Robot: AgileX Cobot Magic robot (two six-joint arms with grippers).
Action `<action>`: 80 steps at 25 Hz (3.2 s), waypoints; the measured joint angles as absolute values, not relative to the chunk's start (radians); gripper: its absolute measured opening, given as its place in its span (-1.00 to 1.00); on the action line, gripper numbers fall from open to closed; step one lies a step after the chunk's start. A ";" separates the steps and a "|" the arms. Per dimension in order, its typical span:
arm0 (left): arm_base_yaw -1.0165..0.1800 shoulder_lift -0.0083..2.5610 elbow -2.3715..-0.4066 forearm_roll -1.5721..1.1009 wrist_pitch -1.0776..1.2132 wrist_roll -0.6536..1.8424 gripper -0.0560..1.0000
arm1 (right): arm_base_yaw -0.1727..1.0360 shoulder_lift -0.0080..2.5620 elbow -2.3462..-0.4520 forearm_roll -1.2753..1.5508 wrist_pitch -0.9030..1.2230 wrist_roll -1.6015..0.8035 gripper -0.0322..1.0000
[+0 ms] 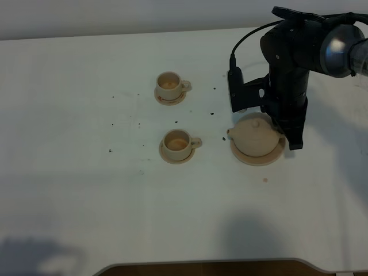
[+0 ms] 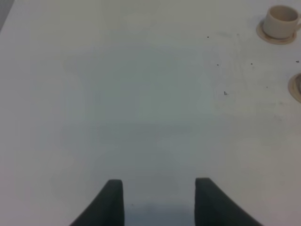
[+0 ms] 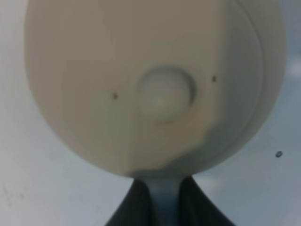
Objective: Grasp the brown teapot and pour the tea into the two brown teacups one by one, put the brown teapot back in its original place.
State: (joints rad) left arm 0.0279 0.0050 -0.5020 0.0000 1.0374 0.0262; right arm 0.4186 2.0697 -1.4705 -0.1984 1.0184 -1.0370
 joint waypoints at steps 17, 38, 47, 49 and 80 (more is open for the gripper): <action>0.028 0.005 -0.502 0.000 1.037 0.026 -0.20 | 0.376 2.070 -1.472 -0.036 1.053 -0.897 -0.70; 0.028 0.005 -0.502 0.000 1.037 0.026 -0.20 | 0.377 2.070 -1.472 0.022 1.069 -0.539 -0.70; 0.028 0.005 -0.502 0.000 1.037 0.027 -0.20 | 0.377 2.070 -1.472 0.047 1.075 -0.411 -0.70; 0.028 0.005 -0.502 0.000 1.037 0.026 -0.20 | 0.377 2.070 -1.472 0.048 1.078 -0.408 -0.70; 0.028 0.005 -0.502 0.000 1.037 0.026 -0.20 | 0.382 2.070 -1.472 0.032 1.131 -0.392 -0.31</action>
